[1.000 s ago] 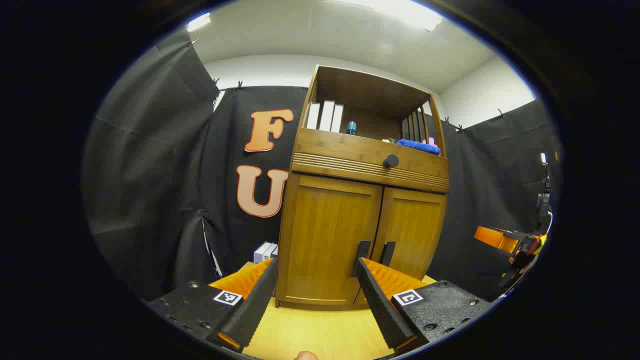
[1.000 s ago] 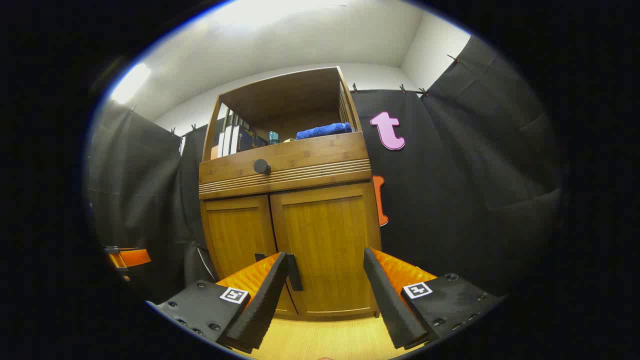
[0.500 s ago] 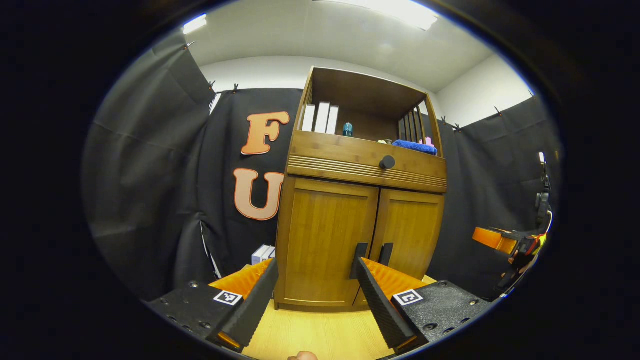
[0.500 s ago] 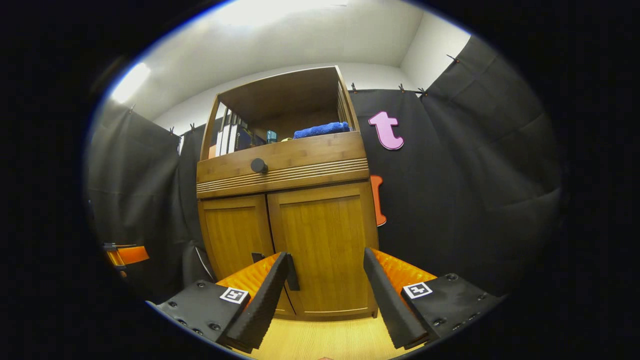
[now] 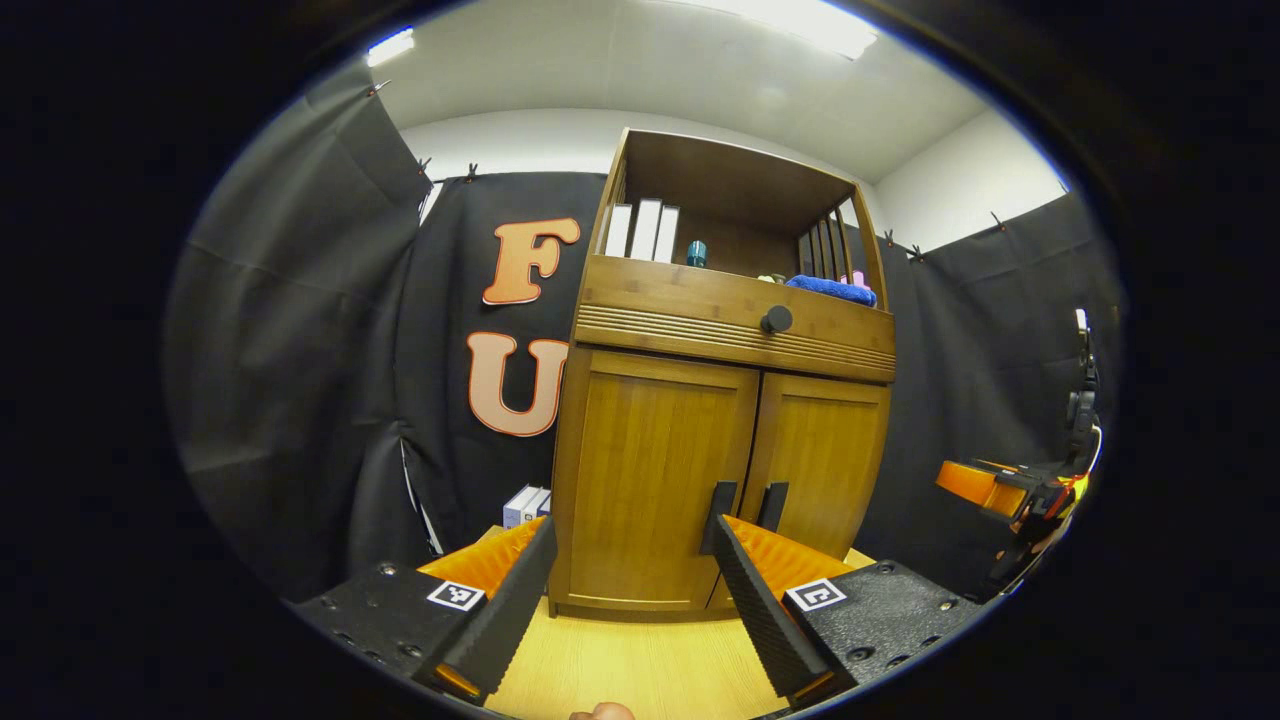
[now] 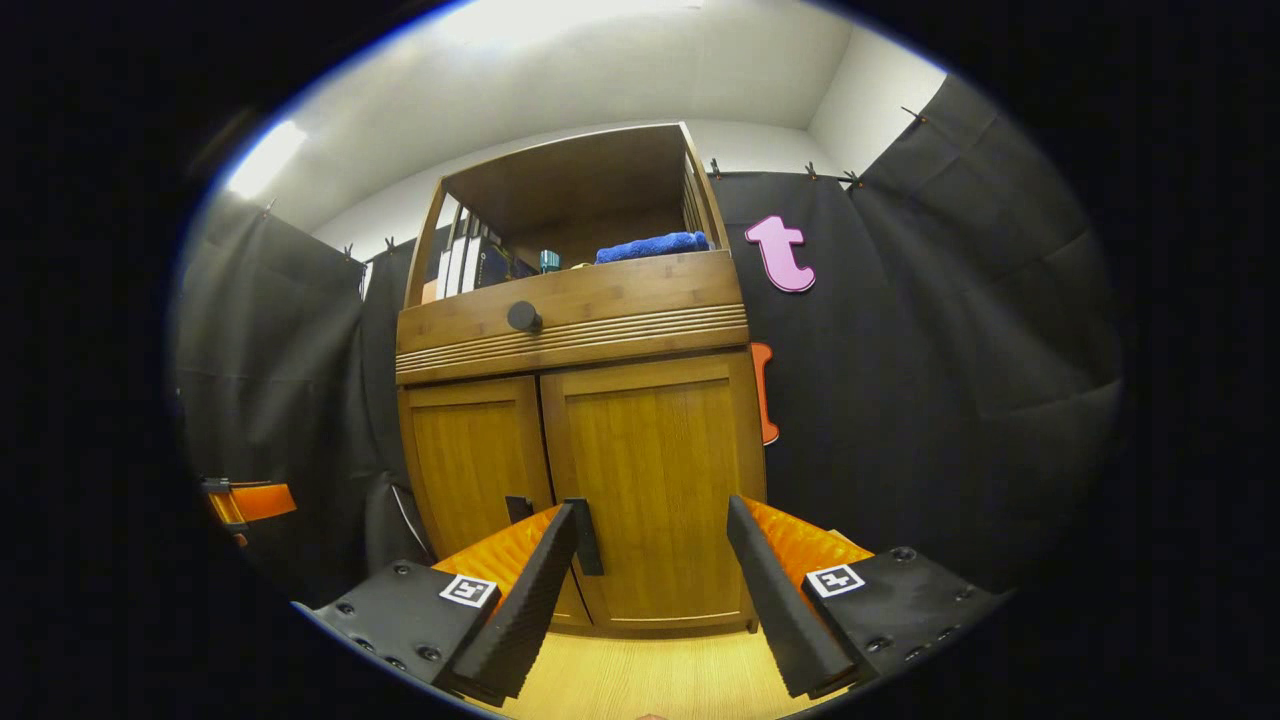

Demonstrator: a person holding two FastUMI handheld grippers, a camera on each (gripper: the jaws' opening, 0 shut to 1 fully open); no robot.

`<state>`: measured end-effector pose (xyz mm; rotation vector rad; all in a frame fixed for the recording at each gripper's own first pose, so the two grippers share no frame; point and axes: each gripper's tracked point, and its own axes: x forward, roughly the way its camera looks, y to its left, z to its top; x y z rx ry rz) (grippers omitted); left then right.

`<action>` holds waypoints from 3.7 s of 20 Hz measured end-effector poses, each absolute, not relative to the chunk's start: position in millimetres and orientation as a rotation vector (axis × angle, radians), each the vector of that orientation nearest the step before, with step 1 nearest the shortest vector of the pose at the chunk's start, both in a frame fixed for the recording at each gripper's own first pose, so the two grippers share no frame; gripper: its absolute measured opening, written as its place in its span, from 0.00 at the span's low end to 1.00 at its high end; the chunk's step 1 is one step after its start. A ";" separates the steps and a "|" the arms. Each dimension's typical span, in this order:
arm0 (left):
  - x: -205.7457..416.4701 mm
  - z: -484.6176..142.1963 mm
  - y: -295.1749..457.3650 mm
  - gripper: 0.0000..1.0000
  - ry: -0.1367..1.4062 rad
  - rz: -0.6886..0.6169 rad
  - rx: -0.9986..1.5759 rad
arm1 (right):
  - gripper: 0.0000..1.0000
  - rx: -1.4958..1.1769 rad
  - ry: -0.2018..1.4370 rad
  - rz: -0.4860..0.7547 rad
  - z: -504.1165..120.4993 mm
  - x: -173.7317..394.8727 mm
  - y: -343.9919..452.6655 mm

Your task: Open the right door of the double-door shoe cabinet with the right hand, and open the left door with the left hand.

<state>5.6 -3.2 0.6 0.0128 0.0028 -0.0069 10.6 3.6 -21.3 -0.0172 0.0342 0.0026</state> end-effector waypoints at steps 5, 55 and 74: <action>7.4 -8.0 4.1 0.92 0.006 -0.002 0.041 | 0.97 -0.010 0.075 0.013 -50.2 34.0 13.0; 40.9 -61.6 47.3 0.95 0.076 -0.001 0.039 | 0.35 -0.063 0.193 0.056 -197.4 231.9 80.0; 4.7 -49.1 47.3 0.95 0.051 0.011 0.032 | 0.31 -0.020 0.186 0.061 -185.9 156.5 62.3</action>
